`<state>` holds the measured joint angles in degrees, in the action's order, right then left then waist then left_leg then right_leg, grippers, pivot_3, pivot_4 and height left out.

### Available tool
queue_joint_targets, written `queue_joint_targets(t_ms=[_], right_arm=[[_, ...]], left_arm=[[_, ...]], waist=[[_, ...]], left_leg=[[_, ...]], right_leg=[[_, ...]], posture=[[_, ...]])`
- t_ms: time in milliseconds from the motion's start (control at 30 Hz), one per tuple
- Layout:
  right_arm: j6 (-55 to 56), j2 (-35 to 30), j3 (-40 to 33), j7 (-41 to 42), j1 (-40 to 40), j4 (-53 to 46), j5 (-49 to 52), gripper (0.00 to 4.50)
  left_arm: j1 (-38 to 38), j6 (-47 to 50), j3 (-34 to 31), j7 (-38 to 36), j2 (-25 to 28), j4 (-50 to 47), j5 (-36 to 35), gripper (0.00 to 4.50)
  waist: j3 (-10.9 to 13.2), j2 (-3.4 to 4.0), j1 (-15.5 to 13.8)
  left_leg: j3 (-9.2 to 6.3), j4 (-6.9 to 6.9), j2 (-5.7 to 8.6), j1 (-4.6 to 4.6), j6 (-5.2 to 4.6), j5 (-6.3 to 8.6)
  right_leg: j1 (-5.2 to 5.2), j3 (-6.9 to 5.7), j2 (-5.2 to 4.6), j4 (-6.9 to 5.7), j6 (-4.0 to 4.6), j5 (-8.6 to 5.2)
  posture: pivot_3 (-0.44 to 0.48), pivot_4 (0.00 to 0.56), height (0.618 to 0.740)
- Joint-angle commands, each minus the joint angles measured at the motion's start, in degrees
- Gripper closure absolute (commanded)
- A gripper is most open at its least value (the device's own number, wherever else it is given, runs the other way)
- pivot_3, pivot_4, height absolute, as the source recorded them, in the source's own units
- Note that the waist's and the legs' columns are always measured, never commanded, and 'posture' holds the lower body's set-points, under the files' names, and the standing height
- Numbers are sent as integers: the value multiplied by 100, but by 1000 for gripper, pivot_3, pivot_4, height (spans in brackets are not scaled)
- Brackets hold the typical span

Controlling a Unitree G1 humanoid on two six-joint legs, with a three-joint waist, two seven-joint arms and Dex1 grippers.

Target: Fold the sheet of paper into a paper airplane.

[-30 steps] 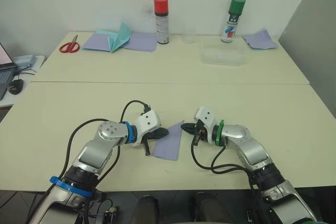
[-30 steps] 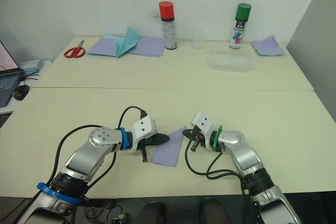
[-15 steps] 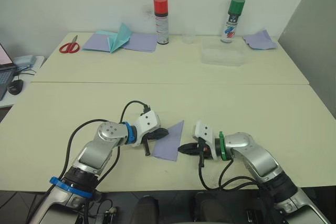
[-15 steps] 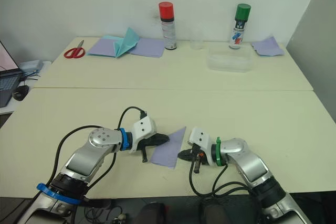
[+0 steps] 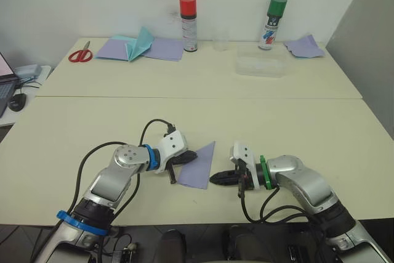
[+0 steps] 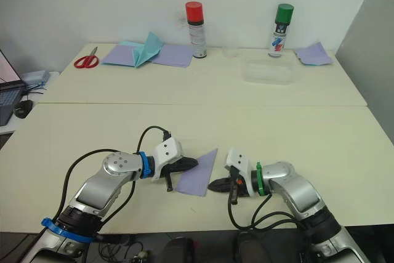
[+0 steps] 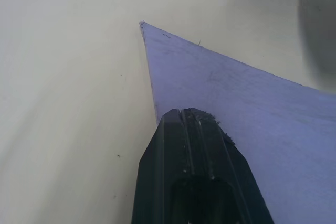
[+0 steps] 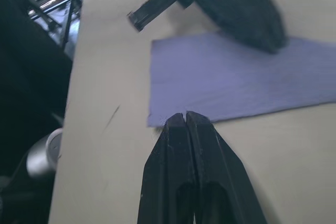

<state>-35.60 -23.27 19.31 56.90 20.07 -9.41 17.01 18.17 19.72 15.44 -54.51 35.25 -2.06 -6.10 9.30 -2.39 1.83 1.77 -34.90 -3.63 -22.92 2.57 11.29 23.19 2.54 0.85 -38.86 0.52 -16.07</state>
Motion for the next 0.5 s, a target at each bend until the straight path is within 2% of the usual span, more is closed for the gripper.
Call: queue_joint_targets(t_ms=[33,167,367,500], right_arm=[[224,297,-122,-623,207,112,-220,4500],[489,387,162,-1020,220,524,-713,4500],[595,177,515,-958,159,706,-1120,4500],[619,250,549,-978,145,720,-1144,4500]], left_arm=[[-189,253,266,-34,67,251,245,4479],[-183,244,275,-24,62,237,249,4479],[-203,151,226,-29,112,220,251,4479],[-206,259,-245,43,23,142,-155,4479]], waist=[[0,0,2],[0,0,2],[-4,1,2],[-4,1,2]], left_leg=[[-1,0,-1,0,0,0],[2,0,1,-2,0,0],[8,2,3,-1,0,0],[5,2,-1,1,0,0]], right_leg=[[0,0,0,0,0,0],[0,1,0,1,1,0],[0,4,0,1,0,0],[-1,2,0,1,1,0]], posture=[[0,150,740],[0,150,740],[0,150,740],[0,150,740]])
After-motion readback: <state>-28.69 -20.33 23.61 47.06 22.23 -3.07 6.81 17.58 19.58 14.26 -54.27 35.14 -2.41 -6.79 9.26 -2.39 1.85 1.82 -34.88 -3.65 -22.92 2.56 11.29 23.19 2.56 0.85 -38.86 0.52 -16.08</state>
